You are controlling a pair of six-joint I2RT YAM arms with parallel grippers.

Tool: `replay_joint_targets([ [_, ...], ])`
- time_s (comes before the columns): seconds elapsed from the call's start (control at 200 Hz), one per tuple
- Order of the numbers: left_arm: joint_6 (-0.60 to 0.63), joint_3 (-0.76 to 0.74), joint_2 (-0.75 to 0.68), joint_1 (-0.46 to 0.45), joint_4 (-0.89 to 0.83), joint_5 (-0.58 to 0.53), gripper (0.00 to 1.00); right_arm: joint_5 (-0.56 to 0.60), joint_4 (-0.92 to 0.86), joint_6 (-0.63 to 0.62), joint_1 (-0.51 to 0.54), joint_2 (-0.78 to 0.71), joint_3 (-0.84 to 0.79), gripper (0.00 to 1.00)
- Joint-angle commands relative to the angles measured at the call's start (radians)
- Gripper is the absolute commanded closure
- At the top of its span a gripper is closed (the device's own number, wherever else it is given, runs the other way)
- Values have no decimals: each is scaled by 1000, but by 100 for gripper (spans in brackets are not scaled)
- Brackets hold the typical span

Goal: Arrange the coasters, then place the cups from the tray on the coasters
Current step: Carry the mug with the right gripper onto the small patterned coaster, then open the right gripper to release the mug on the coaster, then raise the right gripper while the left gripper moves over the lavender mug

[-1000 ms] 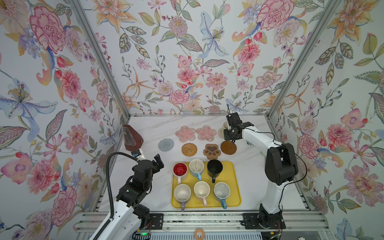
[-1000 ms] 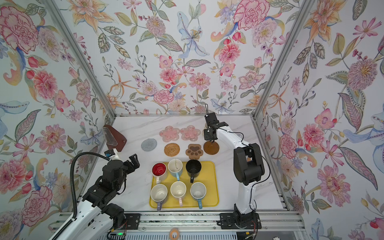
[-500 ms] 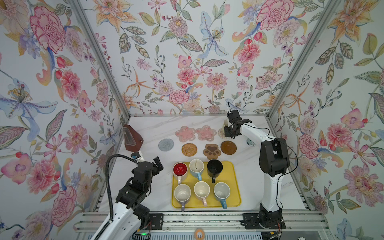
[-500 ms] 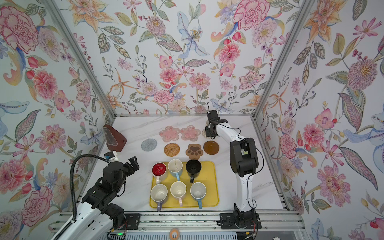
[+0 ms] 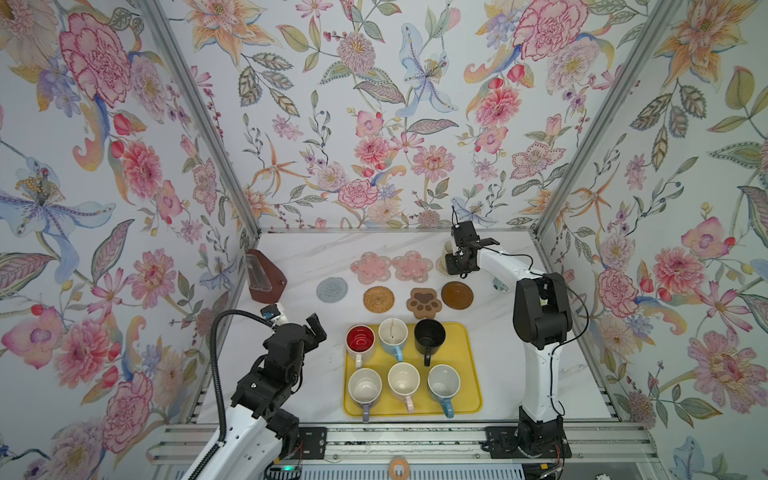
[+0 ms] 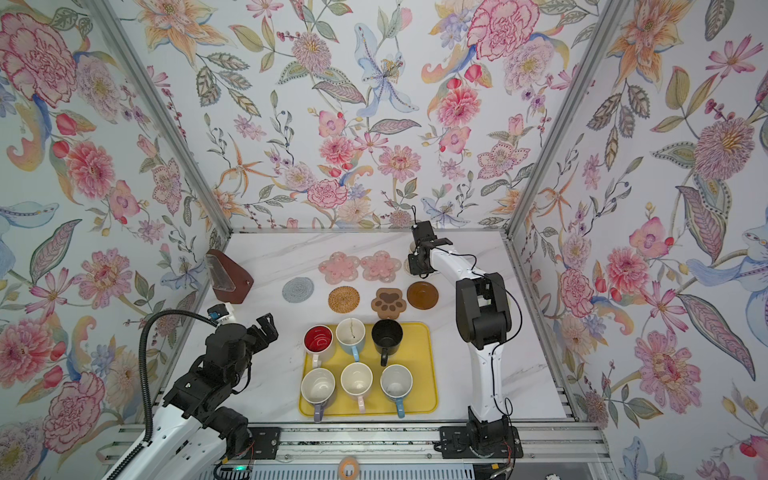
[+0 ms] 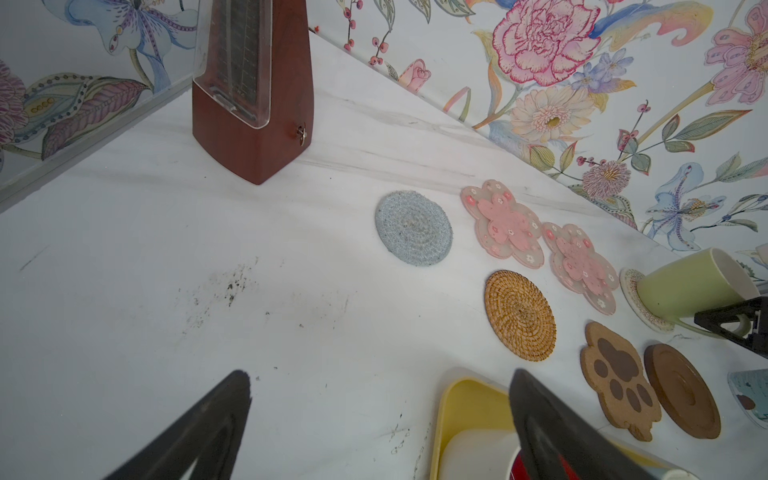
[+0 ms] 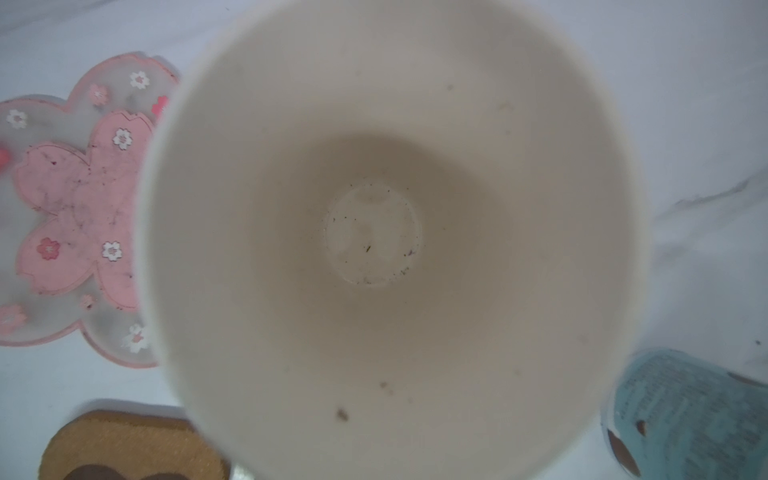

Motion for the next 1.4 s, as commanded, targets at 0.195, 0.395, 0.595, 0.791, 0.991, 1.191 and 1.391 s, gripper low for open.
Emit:
replay_joint_targets([
  [0.195, -9, -7, -7, 10, -25, 5, 1, -7, 38, 3, -2, -19, 9, 91],
  [0.395, -8, -4, -2, 10, -28, 6, 1, 6, 42, 18, 1, -69, -6, 51],
  [0.595, -8, 2, -1, 10, -31, 4, 1, 20, 54, 57, -11, -187, -47, 25],
  [0.791, -1, 2, 20, 11, 5, 16, 1, -17, 221, 116, -11, -496, -359, 1],
  [0.991, 5, 3, 32, 11, 1, 23, 1, -24, 415, 197, 8, -863, -769, 1],
  [1.191, 13, 16, 65, 10, 17, 39, 1, 30, 394, 238, 13, -965, -857, 1],
  [1.391, 20, 53, 75, 11, -37, 93, 2, 34, 384, 246, 17, -938, -844, 1],
])
